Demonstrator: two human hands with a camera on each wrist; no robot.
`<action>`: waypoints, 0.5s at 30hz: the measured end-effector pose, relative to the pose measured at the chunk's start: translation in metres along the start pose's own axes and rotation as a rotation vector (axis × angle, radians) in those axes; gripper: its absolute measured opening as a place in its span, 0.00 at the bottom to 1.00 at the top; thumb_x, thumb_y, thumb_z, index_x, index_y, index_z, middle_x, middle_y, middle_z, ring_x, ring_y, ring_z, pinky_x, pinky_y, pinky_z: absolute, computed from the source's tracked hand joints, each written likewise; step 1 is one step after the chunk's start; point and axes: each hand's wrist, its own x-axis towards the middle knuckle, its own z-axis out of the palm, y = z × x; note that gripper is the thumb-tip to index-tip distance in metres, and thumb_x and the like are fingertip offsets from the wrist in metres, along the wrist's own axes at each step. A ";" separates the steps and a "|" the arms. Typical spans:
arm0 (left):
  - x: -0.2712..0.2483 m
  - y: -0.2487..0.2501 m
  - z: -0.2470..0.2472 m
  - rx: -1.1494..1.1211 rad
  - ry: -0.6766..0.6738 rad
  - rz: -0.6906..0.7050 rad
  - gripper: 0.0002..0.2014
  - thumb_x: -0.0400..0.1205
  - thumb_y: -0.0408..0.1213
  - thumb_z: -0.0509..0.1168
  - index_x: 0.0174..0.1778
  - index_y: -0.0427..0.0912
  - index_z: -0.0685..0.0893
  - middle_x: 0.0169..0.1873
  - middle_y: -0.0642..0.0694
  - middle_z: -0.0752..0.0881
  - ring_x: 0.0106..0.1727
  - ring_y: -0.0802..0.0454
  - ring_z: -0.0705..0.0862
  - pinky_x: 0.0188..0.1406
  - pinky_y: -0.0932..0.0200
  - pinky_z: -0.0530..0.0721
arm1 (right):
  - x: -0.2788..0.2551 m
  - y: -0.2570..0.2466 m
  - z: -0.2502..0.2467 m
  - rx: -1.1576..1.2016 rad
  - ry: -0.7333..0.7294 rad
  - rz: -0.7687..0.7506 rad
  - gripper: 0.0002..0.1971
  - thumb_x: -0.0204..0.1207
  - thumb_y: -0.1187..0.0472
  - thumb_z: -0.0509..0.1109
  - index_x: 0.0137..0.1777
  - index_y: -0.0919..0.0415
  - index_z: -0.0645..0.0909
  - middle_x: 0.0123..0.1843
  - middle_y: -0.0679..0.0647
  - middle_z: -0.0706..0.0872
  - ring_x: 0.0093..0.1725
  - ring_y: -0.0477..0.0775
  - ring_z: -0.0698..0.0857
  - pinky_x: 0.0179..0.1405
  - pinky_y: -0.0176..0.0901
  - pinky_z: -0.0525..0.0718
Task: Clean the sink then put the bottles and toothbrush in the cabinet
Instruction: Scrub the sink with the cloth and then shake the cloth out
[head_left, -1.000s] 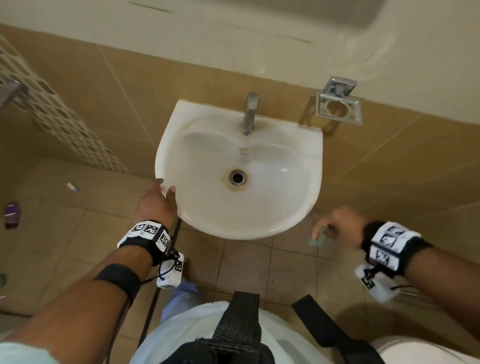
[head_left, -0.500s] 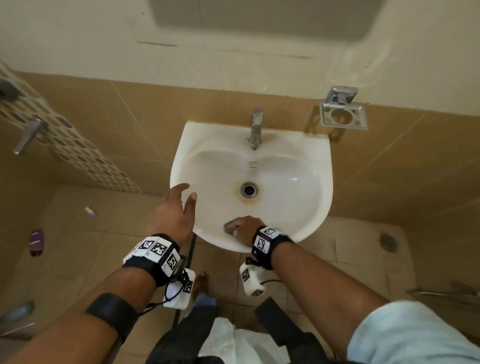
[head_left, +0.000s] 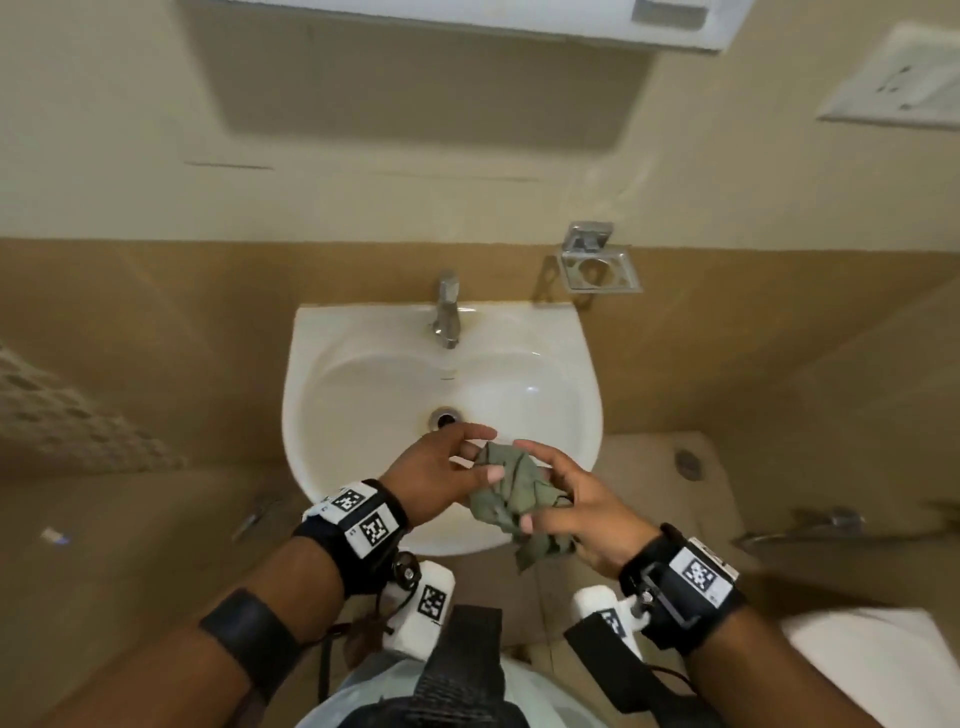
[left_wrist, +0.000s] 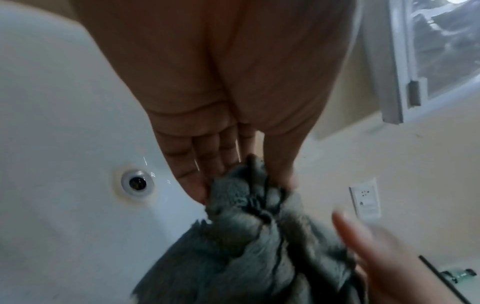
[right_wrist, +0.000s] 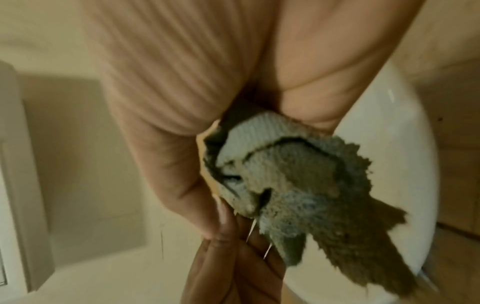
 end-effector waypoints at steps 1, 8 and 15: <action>0.004 0.002 0.003 0.022 -0.044 -0.012 0.18 0.80 0.38 0.75 0.66 0.47 0.84 0.55 0.39 0.87 0.49 0.47 0.90 0.41 0.57 0.90 | -0.006 0.003 -0.006 -0.087 0.103 -0.006 0.39 0.63 0.75 0.78 0.74 0.47 0.76 0.66 0.65 0.82 0.62 0.64 0.87 0.67 0.65 0.83; 0.028 0.045 0.044 0.023 -0.250 -0.266 0.14 0.82 0.43 0.72 0.48 0.33 0.86 0.30 0.43 0.77 0.24 0.56 0.76 0.44 0.51 0.91 | -0.049 0.012 -0.026 0.105 0.747 -0.007 0.17 0.80 0.53 0.73 0.62 0.62 0.82 0.50 0.60 0.93 0.54 0.63 0.92 0.43 0.42 0.91; 0.020 0.112 0.077 -0.168 -0.368 -0.037 0.13 0.83 0.44 0.71 0.50 0.35 0.89 0.32 0.47 0.87 0.28 0.55 0.77 0.50 0.52 0.89 | -0.110 -0.029 -0.038 0.597 0.545 -0.343 0.35 0.75 0.77 0.70 0.77 0.48 0.69 0.64 0.65 0.89 0.66 0.67 0.86 0.61 0.59 0.87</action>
